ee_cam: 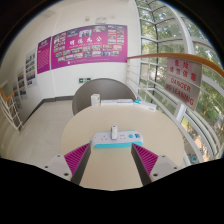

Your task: Unplug charger

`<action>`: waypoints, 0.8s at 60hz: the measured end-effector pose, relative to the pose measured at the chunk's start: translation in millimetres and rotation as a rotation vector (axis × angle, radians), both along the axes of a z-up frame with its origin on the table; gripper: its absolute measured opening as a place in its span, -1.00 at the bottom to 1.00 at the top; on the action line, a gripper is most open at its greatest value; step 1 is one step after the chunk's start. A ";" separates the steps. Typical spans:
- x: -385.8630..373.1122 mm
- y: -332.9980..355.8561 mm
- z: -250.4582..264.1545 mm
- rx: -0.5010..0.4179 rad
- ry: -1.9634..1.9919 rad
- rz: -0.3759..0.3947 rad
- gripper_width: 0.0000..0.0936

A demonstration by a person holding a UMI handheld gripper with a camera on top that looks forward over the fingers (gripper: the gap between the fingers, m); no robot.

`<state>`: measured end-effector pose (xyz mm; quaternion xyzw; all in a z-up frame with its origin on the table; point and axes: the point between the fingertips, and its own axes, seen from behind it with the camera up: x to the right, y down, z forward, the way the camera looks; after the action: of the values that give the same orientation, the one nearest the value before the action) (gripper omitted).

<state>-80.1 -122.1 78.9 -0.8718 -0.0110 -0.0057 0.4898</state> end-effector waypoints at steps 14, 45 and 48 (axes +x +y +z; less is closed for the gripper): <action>-3.7 104.0 -34.9 0.012 -0.016 -0.015 0.26; 3.5 140.6 -2.5 0.118 0.028 -0.017 -0.90; -0.1 157.3 69.3 0.271 -0.022 0.007 -0.90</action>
<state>-80.2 35.1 148.2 -0.7975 -0.0188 -0.0151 0.6028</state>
